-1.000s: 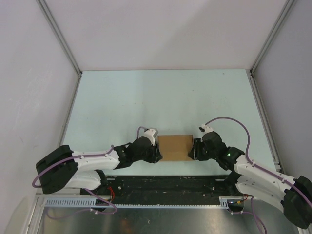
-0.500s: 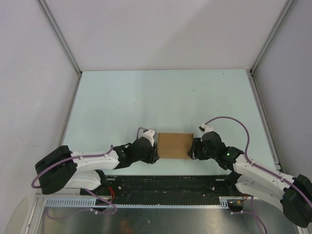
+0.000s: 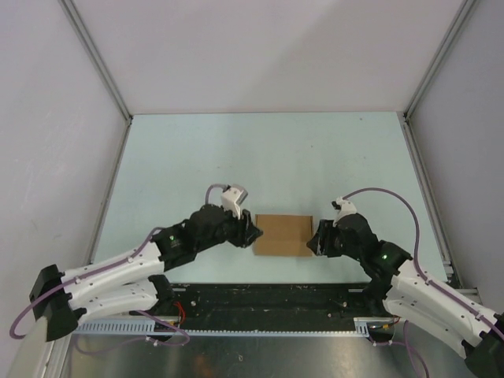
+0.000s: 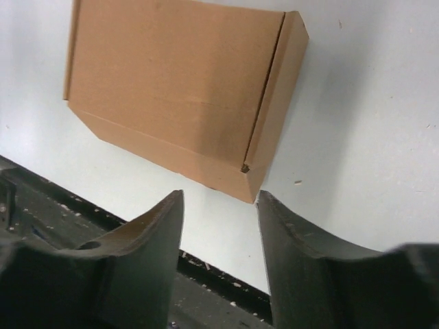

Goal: Fold the paper box

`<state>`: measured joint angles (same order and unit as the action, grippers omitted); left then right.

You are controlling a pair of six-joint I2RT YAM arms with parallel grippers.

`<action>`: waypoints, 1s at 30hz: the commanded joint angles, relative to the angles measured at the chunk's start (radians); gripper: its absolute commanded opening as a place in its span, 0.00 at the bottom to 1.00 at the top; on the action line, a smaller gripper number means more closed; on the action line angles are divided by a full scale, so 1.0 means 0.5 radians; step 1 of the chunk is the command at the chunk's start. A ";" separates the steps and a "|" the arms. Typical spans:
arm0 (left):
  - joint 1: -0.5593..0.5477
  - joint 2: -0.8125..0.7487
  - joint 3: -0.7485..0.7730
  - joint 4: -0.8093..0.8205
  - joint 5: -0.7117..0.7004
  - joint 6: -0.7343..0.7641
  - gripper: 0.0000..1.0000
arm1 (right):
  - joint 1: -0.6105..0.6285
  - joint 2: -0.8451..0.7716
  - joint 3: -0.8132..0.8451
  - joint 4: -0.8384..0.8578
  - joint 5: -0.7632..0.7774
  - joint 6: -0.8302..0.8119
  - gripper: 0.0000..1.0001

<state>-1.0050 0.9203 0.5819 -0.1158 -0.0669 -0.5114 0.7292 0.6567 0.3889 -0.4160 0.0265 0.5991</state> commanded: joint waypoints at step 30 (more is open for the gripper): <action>0.544 1.884 1.288 -0.143 0.778 0.486 0.00 | 0.168 0.545 0.121 0.068 0.073 0.201 0.00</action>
<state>-0.7326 1.9331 1.2922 -0.1879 0.2943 -0.2790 0.8062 0.8833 0.4347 -0.4301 0.0010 0.6884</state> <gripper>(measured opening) 0.005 0.009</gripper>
